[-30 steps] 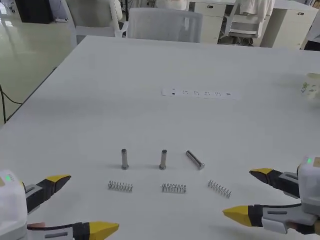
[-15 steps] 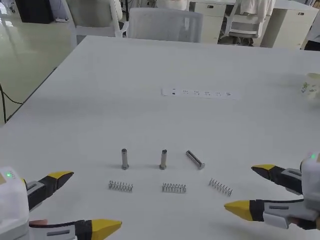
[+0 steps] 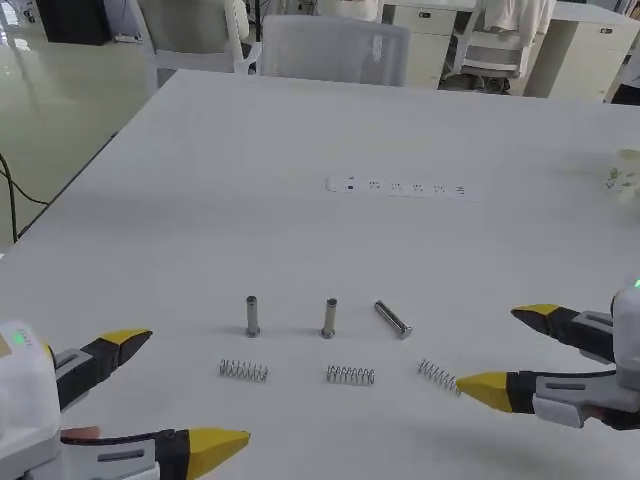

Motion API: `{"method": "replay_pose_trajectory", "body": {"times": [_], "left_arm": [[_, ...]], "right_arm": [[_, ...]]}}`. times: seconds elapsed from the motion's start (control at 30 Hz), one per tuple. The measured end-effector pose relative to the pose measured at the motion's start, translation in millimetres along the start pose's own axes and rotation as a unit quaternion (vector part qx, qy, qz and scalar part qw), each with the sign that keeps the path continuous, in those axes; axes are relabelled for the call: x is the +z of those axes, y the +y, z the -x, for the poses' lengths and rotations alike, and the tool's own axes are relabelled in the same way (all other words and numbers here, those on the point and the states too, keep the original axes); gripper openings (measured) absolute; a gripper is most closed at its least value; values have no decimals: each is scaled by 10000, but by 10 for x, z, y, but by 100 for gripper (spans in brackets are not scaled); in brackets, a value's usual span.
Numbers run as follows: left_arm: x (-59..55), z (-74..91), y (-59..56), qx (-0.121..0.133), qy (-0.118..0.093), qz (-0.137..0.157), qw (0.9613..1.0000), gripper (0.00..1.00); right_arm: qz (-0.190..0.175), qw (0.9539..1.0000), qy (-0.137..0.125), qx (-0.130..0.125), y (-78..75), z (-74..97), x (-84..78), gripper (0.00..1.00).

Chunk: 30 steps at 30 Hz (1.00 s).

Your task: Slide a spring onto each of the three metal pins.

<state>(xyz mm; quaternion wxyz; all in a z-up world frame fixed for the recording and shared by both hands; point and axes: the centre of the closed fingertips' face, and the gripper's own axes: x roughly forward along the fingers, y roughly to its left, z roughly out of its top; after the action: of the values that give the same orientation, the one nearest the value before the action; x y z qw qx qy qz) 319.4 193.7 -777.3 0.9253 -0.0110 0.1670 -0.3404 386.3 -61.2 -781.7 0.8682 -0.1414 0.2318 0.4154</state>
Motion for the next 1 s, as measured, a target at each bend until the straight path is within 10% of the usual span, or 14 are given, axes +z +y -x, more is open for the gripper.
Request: {"method": "replay_pose_trajectory", "body": {"times": [1.0], "left_arm": [[85,8,-135,-118,-28,-162,9998,94]], "right_arm": [[473,9982,288,228,-153,-606,503,68]]}}
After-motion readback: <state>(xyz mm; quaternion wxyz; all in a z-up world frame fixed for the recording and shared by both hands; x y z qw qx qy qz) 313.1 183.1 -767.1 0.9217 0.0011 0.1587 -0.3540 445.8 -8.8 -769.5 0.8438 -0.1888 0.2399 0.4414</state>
